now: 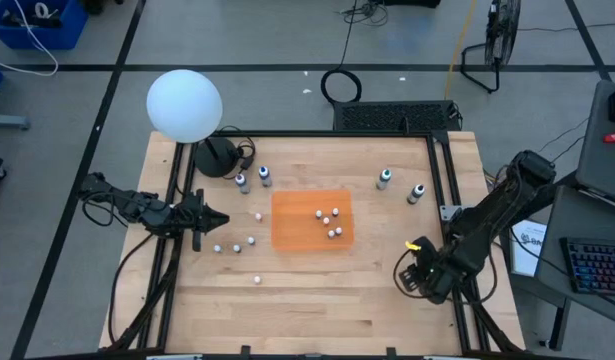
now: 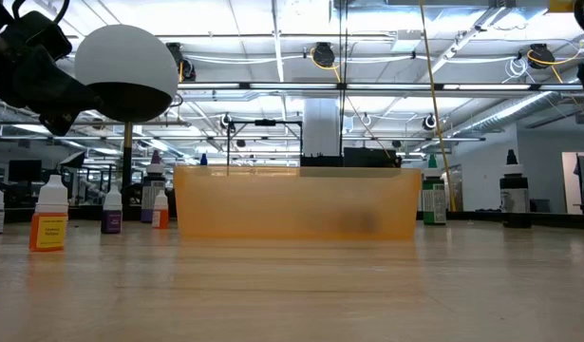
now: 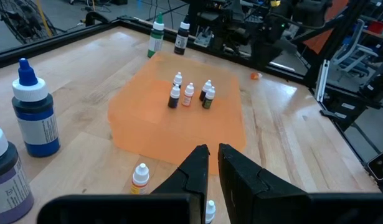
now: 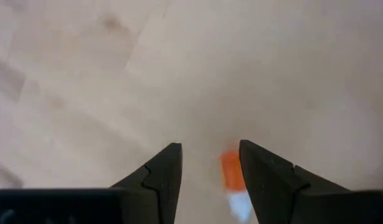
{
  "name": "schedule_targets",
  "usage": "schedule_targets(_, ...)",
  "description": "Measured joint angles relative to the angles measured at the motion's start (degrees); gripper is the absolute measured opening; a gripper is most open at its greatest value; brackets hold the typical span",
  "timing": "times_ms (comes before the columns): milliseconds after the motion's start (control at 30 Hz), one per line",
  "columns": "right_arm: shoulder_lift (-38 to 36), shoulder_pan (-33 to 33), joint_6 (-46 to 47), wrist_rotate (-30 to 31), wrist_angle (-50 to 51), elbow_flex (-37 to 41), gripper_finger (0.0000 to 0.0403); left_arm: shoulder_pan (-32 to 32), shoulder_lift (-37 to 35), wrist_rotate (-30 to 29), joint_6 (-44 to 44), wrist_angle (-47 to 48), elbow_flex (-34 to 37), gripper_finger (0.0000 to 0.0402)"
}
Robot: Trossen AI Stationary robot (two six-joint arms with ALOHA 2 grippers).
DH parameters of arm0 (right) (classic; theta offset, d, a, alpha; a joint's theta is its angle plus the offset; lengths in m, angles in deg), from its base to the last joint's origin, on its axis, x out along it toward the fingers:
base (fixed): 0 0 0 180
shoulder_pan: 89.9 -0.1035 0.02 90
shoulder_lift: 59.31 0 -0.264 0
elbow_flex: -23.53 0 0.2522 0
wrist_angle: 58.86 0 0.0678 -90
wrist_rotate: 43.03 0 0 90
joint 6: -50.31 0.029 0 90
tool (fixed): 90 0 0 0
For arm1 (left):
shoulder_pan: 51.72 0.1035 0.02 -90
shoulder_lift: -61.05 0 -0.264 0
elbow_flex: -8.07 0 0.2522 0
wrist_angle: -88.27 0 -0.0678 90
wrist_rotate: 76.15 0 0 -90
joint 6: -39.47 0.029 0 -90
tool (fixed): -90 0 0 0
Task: Pick & Place food coloring
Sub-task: Put the small orange food coloring bottle into the orange bin
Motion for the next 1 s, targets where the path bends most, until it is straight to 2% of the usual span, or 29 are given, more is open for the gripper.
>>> schedule_targets(167,1.68,0.0,-0.14,-10.86,-1.55,0.02,0.0153,-0.01,0.01,0.02,0.0,0.0,0.0,0.0042)
schedule_targets(267,3.35,-0.04,-0.35,-14.26,-1.31,0.02,0.0153,0.0,0.01,0.01,0.0,0.01,-0.02,0.0042)
schedule_targets(867,14.98,-0.01,-4.92,-14.36,-4.59,-0.3,0.0152,-0.02,0.01,0.02,0.0,0.02,0.0,0.0042)
schedule_targets(1000,16.0,-0.09,-4.59,-12.98,-4.37,-0.24,0.0136,-0.01,0.01,0.01,0.0,0.02,-0.02,0.0042)
